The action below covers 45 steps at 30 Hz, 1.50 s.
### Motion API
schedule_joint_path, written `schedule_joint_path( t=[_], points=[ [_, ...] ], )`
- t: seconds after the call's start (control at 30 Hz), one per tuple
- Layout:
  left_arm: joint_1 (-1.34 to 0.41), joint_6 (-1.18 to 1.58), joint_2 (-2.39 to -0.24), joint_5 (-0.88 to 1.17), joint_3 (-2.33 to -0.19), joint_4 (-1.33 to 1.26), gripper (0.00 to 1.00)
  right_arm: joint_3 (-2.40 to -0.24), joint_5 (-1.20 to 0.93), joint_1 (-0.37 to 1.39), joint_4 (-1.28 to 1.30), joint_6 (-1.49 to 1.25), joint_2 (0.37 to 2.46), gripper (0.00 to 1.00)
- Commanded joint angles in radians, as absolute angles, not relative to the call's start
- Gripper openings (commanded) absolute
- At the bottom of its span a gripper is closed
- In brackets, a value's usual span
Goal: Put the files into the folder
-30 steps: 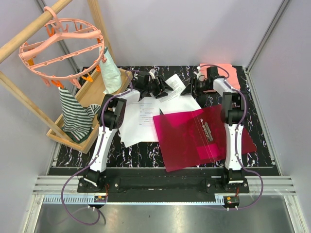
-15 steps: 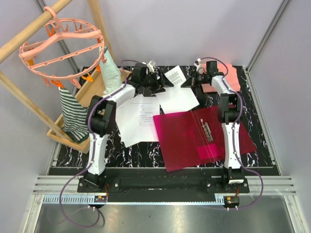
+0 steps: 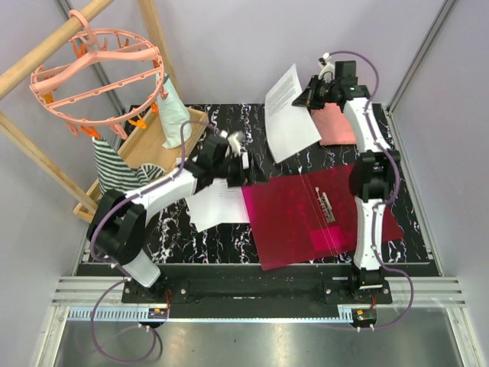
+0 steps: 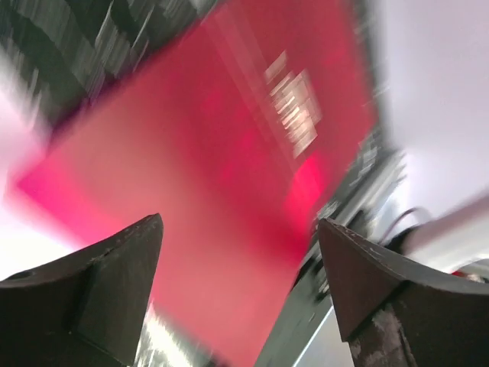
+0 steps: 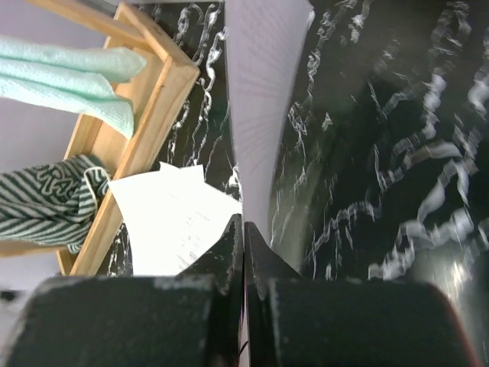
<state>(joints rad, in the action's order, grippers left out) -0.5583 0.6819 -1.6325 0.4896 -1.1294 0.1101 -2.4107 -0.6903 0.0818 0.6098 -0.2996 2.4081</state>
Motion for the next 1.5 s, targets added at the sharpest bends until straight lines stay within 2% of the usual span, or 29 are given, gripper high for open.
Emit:
schedule_joint_path(
  t=[0.0,0.1,0.3,0.43,0.47,0.53,0.57,0.67,0.83,1.03,1.2,1.3,1.37,1.43,1.47],
  points=[
    [-0.600,0.698,-1.525,0.335,-0.944,0.161,0.85,-2.295,-0.473,0.086,0.817,-0.242,2.110,0.00],
    [-0.649,0.729,-1.509,0.308,-0.876,0.140,0.85,-2.125,-0.440,0.089,0.819,-0.230,1.955,0.00],
    [-0.698,0.764,-1.627,0.347,-0.870,0.065,0.82,-1.856,-0.426,0.086,0.773,-0.219,1.697,0.01],
    [-0.704,0.769,-1.641,0.353,-0.858,0.008,0.54,-1.694,-0.422,0.087,0.746,-0.224,1.563,0.01],
    [-0.704,0.759,-1.637,0.344,-0.868,0.009,0.42,-1.669,-0.416,0.087,0.741,-0.225,1.546,0.01],
    [-0.700,0.698,-1.635,0.292,-0.900,0.070,0.30,-1.600,-0.391,0.086,0.732,-0.238,1.516,0.01],
    [-0.693,0.671,-1.638,0.279,-0.946,0.104,0.19,-1.583,-0.379,0.086,0.733,-0.248,1.513,0.00],
    [-0.637,0.586,-1.651,0.265,-1.018,0.211,0.00,-1.531,-0.419,0.086,0.764,-0.268,1.511,0.00],
    [-0.516,0.421,-1.677,0.232,-1.164,0.402,0.00,-1.440,-0.517,0.094,0.736,-0.299,1.436,0.00],
    [-0.400,0.338,-1.704,0.250,-1.297,0.535,0.00,-1.368,-0.790,0.106,0.634,-0.402,1.385,0.00],
    [-0.384,0.324,-1.752,0.210,-1.371,0.618,0.00,-1.196,-0.715,0.071,0.525,-0.448,1.351,0.00],
    [-0.383,0.327,-1.759,0.163,-1.373,0.638,0.09,-1.026,-0.689,0.005,0.421,-0.498,1.353,0.00],
    [-0.382,0.327,-1.752,0.120,-1.377,0.655,0.24,-0.956,-0.651,-0.044,0.384,-0.497,1.359,0.00],
    [-0.385,0.325,-1.735,0.095,-1.379,0.657,0.30,-0.885,-0.588,-0.100,0.384,-0.473,1.380,0.00],
    [-0.385,0.324,-1.717,0.089,-1.381,0.657,0.37,-0.868,-0.581,-0.115,0.382,-0.463,1.394,0.00]
  ],
)
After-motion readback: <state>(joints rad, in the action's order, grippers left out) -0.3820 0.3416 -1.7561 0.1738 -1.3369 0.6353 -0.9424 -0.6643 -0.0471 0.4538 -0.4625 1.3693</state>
